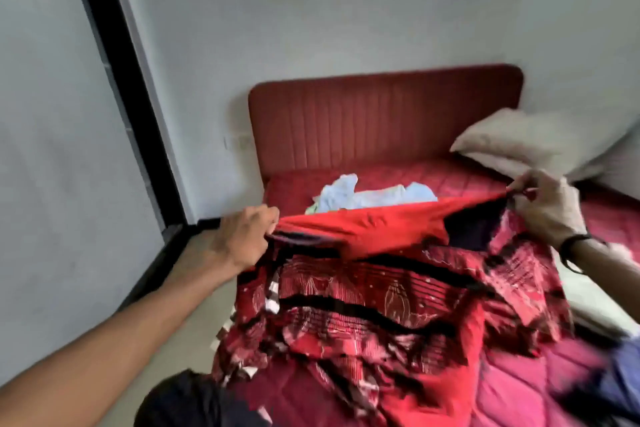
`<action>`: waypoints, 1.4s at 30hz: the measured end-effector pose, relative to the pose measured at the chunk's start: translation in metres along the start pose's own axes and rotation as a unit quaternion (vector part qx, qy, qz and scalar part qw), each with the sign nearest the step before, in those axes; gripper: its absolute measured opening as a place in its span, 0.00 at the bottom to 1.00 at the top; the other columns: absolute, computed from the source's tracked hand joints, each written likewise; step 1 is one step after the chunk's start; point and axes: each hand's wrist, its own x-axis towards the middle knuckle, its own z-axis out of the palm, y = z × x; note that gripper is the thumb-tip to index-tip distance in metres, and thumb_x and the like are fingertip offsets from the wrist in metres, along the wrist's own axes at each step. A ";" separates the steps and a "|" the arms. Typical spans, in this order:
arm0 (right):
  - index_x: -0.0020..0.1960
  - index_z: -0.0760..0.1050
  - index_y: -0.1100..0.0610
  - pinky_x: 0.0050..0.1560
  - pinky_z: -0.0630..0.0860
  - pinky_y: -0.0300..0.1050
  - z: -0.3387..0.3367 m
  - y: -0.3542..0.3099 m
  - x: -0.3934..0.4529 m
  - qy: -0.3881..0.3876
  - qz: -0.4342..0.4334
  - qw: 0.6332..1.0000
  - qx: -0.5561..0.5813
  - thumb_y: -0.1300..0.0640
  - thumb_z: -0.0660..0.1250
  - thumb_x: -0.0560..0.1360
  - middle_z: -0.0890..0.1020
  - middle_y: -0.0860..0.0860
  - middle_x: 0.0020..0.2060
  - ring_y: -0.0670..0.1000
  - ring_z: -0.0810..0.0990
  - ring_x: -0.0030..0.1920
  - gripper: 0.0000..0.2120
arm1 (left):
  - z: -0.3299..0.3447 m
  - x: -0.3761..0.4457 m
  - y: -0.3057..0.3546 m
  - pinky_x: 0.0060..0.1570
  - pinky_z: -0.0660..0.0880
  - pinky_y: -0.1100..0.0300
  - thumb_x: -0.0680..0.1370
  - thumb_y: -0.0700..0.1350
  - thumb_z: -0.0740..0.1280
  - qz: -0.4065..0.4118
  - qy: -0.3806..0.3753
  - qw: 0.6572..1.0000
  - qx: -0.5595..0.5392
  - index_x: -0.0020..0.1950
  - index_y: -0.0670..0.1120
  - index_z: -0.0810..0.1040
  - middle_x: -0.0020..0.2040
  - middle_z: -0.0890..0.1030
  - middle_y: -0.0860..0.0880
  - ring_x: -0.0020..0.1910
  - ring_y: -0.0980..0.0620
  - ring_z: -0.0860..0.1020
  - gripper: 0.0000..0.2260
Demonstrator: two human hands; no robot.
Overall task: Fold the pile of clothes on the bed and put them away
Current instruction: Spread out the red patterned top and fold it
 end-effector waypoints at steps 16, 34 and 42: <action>0.54 0.81 0.56 0.40 0.78 0.58 0.102 0.166 -0.181 -0.263 -0.154 0.911 -0.278 0.57 0.82 0.63 0.77 0.58 0.53 0.65 0.76 0.48 0.22 | 0.161 -0.117 0.031 0.51 0.77 0.56 0.71 0.72 0.68 0.133 -0.326 0.929 -0.114 0.54 0.59 0.78 0.49 0.76 0.61 0.48 0.61 0.74 0.20; 0.54 0.77 0.61 0.27 0.77 0.42 0.068 0.050 -0.069 -0.159 0.107 0.980 0.048 0.68 0.58 0.80 0.82 0.55 0.24 0.51 0.80 0.22 0.10 | 0.051 -0.026 0.022 0.40 0.72 0.61 0.83 0.47 0.67 -0.171 0.143 0.933 -0.282 0.50 0.46 0.78 0.39 0.81 0.54 0.37 0.57 0.79 0.06; 0.56 0.75 0.59 0.47 0.85 0.44 -0.043 -0.088 0.095 -0.042 0.148 0.929 0.335 0.69 0.63 0.80 0.83 0.41 0.27 0.43 0.85 0.33 0.09 | -0.142 0.097 0.007 0.35 0.77 0.51 0.77 0.69 0.64 0.170 0.162 0.972 0.017 0.48 0.50 0.75 0.32 0.79 0.53 0.31 0.46 0.79 0.21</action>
